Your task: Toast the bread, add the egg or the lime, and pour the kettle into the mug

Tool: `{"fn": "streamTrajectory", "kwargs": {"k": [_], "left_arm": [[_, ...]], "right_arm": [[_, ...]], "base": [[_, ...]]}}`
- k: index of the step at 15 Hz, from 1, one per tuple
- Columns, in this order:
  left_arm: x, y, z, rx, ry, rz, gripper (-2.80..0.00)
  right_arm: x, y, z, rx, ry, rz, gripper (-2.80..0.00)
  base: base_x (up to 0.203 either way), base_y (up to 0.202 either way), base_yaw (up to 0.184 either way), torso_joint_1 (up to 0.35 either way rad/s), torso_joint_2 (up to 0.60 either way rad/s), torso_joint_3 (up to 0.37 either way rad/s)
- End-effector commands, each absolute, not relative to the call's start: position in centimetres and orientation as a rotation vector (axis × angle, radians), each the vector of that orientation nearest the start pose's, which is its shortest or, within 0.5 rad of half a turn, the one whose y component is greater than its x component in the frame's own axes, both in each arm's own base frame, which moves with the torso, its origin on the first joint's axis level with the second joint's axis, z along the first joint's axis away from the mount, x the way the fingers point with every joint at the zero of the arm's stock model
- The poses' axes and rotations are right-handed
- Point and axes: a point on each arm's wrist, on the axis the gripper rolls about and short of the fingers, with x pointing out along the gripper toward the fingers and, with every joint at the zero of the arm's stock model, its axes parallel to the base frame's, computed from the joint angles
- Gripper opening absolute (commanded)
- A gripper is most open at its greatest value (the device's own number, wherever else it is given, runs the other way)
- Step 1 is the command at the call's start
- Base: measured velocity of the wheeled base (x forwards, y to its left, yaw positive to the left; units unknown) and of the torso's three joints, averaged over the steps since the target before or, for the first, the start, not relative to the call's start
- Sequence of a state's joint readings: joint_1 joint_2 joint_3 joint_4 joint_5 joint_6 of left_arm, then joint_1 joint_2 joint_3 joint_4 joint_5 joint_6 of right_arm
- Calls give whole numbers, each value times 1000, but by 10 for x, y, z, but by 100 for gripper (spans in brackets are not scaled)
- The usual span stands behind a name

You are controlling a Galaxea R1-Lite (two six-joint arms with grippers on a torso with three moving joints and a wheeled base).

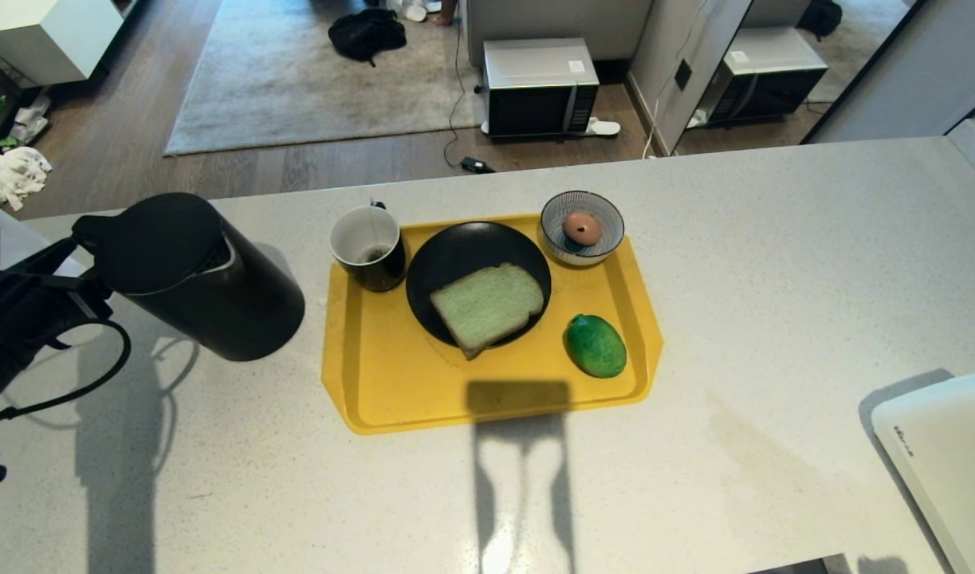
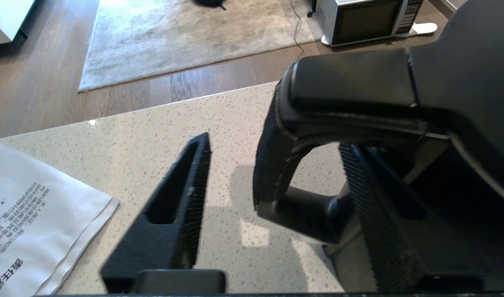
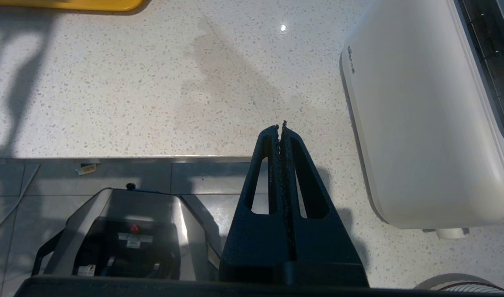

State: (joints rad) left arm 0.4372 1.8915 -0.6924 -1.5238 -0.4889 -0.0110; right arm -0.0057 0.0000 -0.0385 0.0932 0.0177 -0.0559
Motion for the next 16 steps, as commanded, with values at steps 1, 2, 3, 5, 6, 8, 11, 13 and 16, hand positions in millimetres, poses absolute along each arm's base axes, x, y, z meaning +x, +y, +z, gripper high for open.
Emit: {"fn": "streamTrajectory", "kwargs": {"k": [1, 2, 3, 5, 6, 8, 11, 13, 16], "left_arm": [[293, 125, 179, 133, -280, -56, 0], [289, 123, 177, 129, -270, -56, 0], [283, 121, 175, 123, -257, -56, 0], [267, 113, 170, 105, -221, -57, 0], [255, 107, 169, 97, -206, -57, 0], [233, 96, 170, 94, -196, -58, 0], [209, 85, 185, 118, -250, -60, 0], [199, 79, 197, 138, -297, -66, 0], [187, 73, 212, 165, -360, -67, 0]], "right_arm": [[-26, 1, 76, -56, 55, 14, -280], [-26, 1, 76, -56, 55, 14, -280], [-26, 1, 76, -56, 55, 14, -280], [-26, 1, 77, -56, 54, 13, -280], [-26, 1, 76, -56, 55, 14, -280], [-26, 1, 76, -56, 55, 14, -280], [-26, 1, 77, -56, 54, 14, -280], [-26, 1, 76, -56, 55, 12, -280], [-26, 1, 76, -56, 55, 14, -280]], "base": [[0, 0, 0, 0, 0, 0], [0, 0, 0, 0, 0, 0], [0, 0, 0, 0, 0, 0], [0, 0, 0, 0, 0, 0], [0, 0, 0, 0, 0, 0], [0, 0, 0, 0, 0, 0], [0, 0, 0, 0, 0, 0], [0, 0, 0, 0, 0, 0], [0, 0, 0, 0, 0, 0]]}}
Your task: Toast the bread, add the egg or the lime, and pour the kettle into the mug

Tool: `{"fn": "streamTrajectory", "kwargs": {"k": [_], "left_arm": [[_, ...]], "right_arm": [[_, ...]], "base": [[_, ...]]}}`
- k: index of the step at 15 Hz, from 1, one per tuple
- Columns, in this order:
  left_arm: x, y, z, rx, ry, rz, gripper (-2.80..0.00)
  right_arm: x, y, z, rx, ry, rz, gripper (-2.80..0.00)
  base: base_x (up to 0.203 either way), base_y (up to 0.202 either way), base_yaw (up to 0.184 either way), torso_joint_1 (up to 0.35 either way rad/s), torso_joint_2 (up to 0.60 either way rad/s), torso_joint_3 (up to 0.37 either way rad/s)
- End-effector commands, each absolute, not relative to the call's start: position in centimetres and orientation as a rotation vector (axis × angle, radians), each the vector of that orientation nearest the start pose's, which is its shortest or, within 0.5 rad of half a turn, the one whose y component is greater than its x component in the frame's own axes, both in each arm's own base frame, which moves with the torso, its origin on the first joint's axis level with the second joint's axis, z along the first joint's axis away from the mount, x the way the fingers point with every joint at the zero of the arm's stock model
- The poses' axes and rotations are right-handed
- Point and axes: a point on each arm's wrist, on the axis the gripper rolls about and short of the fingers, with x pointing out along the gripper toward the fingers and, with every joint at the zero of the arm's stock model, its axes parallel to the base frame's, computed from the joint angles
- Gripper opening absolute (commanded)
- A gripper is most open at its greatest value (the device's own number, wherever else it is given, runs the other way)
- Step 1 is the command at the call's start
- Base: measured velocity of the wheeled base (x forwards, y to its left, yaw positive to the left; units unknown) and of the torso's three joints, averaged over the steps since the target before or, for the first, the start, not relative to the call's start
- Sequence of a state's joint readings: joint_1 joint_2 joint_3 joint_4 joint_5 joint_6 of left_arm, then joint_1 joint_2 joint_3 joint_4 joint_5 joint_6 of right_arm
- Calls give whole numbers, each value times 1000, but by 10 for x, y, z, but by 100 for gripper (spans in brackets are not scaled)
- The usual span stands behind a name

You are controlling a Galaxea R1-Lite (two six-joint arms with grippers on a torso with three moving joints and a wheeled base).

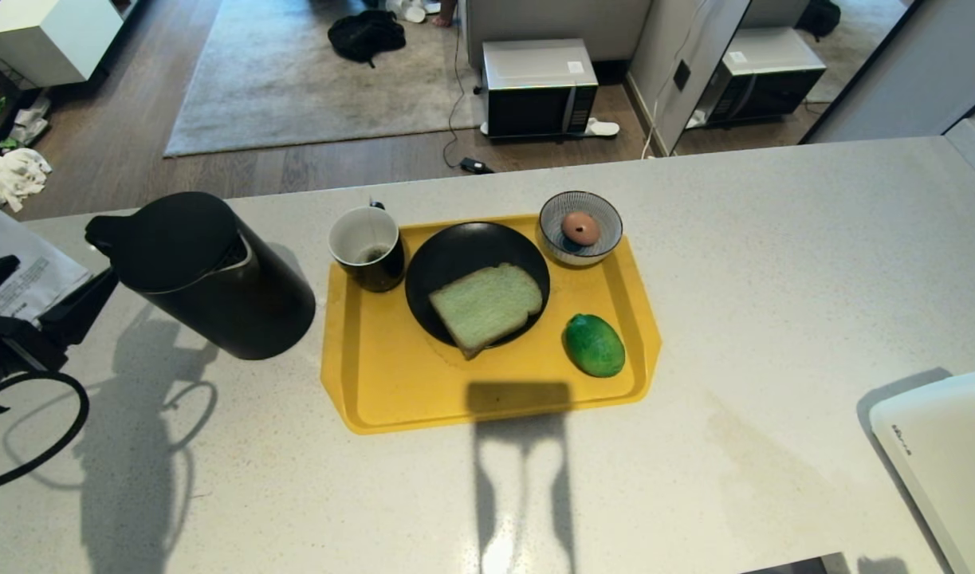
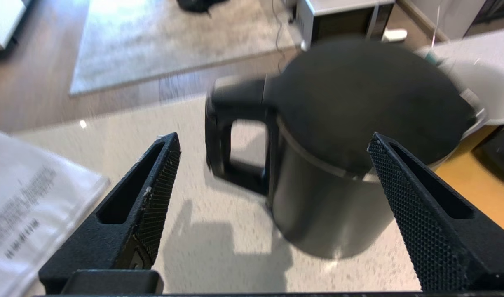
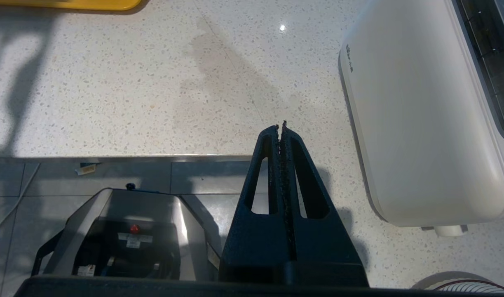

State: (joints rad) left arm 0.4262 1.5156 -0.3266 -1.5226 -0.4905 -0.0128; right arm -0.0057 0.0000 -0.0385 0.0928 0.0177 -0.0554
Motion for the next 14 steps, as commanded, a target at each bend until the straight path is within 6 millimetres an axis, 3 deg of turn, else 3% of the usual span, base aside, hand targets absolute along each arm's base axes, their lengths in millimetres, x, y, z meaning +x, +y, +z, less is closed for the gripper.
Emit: {"fn": "streamTrajectory", "kwargs": {"k": [1, 8, 14], "left_arm": [[184, 72, 217, 175, -381, -68, 0], [151, 51, 249, 218, -543, -108, 0], [98, 21, 294, 152, -559, -191, 0]], "right_arm": [[-26, 1, 76, -56, 55, 14, -280], [-26, 1, 76, -56, 55, 14, -280], [-26, 1, 76, -56, 55, 14, -280]], "base": [[0, 0, 0, 0, 0, 0], [0, 0, 0, 0, 0, 0], [0, 0, 0, 0, 0, 0]]}}
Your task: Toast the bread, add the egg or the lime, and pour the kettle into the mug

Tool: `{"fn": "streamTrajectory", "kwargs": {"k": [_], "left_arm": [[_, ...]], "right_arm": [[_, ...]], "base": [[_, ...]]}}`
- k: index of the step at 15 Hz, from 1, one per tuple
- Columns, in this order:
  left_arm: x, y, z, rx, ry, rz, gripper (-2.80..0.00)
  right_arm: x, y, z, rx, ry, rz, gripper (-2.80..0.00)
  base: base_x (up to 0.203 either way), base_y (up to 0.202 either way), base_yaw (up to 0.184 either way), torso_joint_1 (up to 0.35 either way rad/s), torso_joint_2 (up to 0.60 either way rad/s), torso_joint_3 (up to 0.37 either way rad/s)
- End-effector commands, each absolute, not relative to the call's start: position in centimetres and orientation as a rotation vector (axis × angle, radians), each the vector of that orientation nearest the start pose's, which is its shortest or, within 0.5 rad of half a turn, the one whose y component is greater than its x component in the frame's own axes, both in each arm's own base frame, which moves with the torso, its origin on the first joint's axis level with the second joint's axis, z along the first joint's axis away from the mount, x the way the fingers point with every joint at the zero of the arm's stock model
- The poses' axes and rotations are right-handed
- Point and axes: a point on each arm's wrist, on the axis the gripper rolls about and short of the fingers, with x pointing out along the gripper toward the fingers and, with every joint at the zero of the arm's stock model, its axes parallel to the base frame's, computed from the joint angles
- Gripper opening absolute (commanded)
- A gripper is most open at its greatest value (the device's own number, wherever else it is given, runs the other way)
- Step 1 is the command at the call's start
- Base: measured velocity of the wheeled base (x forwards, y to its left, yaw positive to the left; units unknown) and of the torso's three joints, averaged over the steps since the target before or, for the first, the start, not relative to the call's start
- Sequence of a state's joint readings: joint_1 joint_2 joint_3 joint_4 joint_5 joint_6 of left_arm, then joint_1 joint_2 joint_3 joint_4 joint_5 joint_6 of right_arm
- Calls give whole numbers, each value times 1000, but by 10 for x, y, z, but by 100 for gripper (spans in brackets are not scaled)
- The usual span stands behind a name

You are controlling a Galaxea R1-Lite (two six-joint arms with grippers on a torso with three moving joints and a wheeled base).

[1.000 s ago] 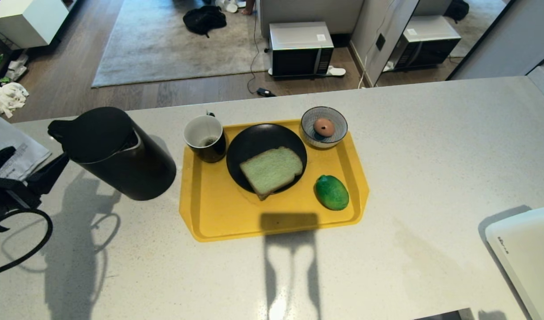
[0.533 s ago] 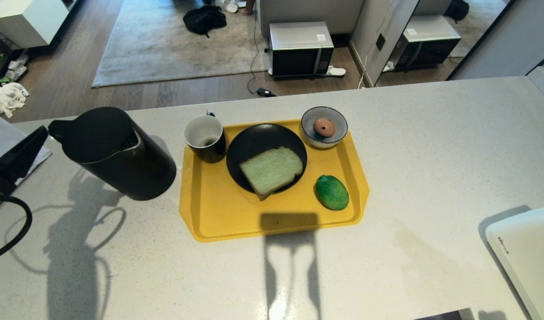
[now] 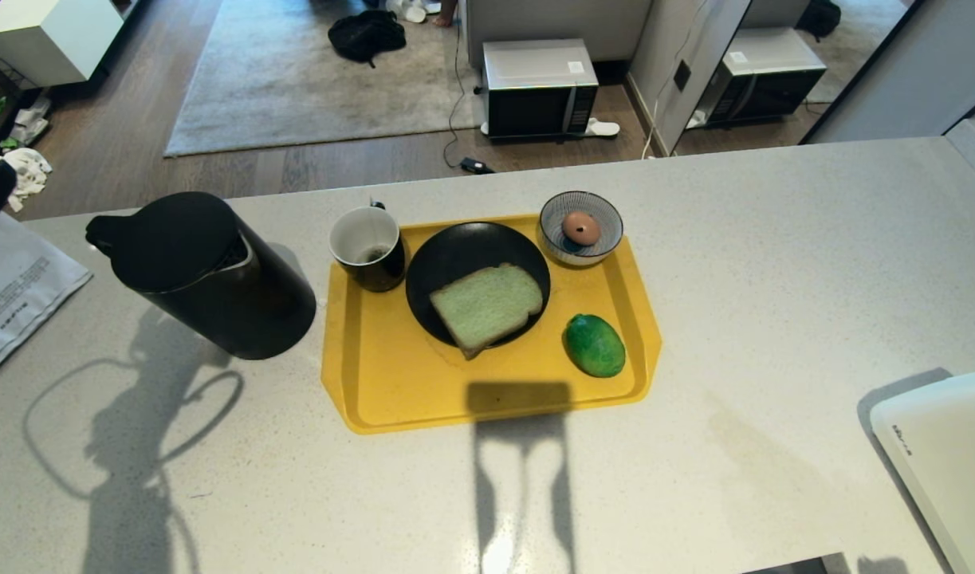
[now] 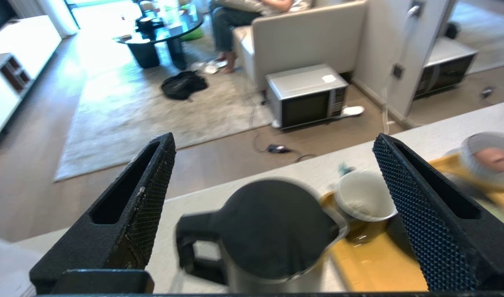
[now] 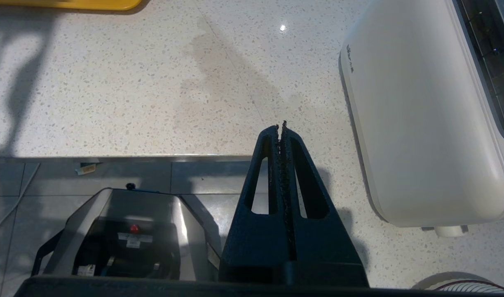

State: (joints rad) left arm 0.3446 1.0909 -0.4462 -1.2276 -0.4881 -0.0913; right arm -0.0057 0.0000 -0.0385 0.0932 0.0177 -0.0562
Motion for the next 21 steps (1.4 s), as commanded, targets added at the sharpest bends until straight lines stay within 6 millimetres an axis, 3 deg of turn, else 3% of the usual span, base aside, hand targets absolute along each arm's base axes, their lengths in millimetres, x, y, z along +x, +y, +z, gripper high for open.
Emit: {"fn": "streamTrajectory", "kwargs": {"k": [1, 2, 7, 14, 21], "left_arm": [[87, 16, 302, 135, -540, -207, 0], [77, 11, 311, 121, -532, -231, -280], [31, -6, 331, 39, -554, -340, -280], [-54, -8, 328, -31, -557, -338, -280], [-97, -11, 317, -17, -640, -287, -280]], "right_arm": [[-26, 1, 76, -56, 55, 14, -280], [-26, 1, 76, -56, 55, 14, -280], [-26, 1, 76, -56, 55, 14, -280], [-26, 1, 76, -56, 55, 14, -280], [-26, 1, 76, -56, 55, 14, -280]], "base": [[0, 0, 0, 0, 0, 0], [0, 0, 0, 0, 0, 0], [0, 0, 0, 0, 0, 0], [0, 0, 0, 0, 0, 0], [0, 0, 0, 0, 0, 0]]}}
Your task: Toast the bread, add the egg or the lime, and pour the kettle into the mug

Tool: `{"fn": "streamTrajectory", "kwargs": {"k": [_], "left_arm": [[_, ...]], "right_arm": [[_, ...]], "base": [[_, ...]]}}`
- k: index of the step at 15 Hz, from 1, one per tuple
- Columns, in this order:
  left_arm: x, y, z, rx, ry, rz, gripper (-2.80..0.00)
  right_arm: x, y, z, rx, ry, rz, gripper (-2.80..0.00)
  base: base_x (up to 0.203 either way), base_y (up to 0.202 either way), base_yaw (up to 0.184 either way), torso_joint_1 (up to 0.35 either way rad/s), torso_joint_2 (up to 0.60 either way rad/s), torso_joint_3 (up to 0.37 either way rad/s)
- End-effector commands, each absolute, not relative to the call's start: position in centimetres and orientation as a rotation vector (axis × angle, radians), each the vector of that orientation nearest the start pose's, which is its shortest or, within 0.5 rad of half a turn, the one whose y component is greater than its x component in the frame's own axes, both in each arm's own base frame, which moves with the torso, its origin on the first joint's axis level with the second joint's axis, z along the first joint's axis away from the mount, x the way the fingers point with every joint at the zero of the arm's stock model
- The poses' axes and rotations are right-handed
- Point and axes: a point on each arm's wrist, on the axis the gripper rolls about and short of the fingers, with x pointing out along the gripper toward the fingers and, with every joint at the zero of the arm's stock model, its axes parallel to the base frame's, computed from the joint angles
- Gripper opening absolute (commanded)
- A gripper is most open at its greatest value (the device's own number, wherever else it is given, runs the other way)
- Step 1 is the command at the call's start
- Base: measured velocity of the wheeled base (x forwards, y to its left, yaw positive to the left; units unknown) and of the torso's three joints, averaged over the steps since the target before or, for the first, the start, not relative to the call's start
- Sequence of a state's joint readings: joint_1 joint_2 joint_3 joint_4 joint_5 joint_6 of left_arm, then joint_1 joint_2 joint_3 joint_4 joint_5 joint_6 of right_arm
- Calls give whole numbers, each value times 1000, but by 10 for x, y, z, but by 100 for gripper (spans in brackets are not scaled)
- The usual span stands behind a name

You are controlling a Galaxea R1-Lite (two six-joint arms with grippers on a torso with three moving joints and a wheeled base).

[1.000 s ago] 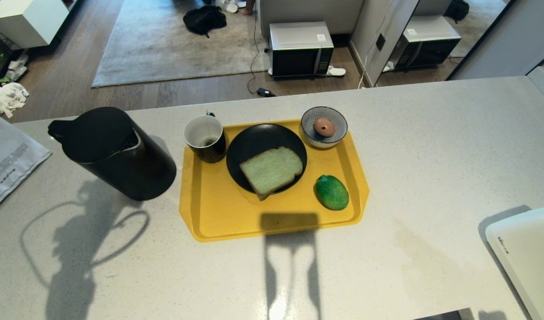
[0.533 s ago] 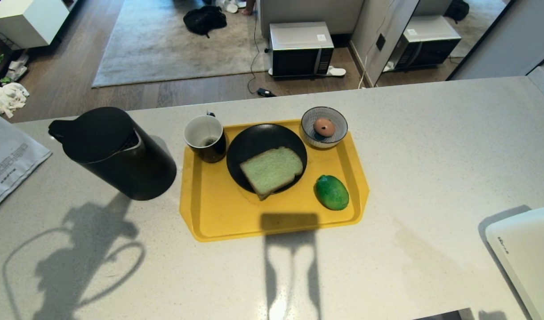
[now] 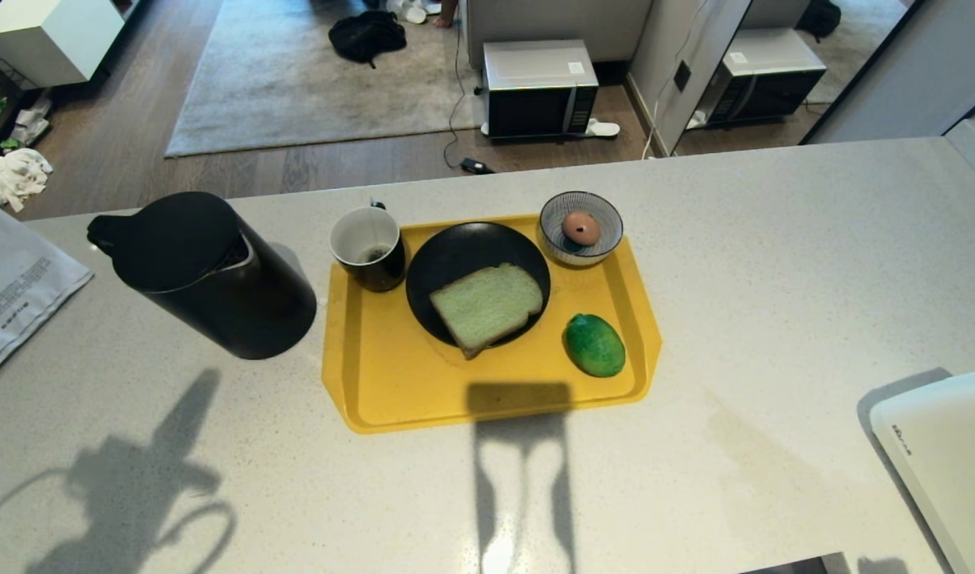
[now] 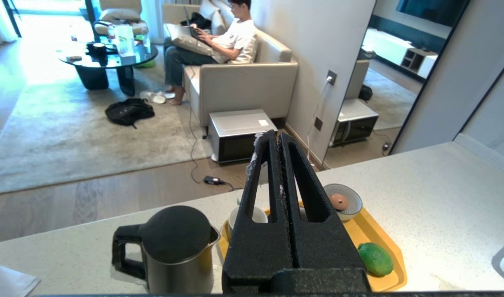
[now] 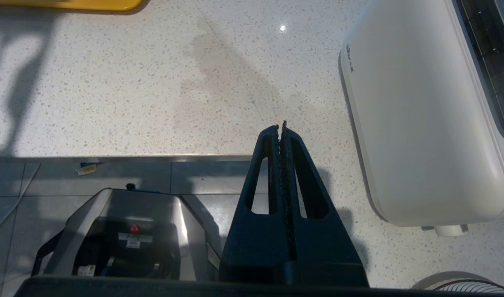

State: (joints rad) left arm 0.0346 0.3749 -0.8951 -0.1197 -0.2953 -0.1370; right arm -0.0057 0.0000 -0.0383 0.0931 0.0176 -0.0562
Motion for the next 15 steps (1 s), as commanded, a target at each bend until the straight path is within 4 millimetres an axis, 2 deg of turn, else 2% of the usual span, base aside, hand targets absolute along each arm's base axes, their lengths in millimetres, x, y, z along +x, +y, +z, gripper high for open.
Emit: {"fn": "streamTrajectory", "kwargs": {"k": [1, 5, 10, 15], "left_arm": [[-102, -12, 311, -12, -629, -285, -280], [-115, -10, 279, 44, -582, -289, -280], [-112, -8, 223, 110, -551, -273, -280], [-62, -5, 162, 130, -369, -174, -280]], "right_arm": [[-26, 1, 76, -56, 55, 14, -280], [-26, 1, 76, -56, 55, 12, -280], [-26, 1, 76, -56, 55, 13, -280], [-26, 1, 76, -56, 55, 13, -280]], "base": [[0, 0, 0, 0, 0, 0], [0, 0, 0, 0, 0, 0], [0, 0, 0, 0, 0, 0], [0, 0, 0, 0, 0, 0]]}}
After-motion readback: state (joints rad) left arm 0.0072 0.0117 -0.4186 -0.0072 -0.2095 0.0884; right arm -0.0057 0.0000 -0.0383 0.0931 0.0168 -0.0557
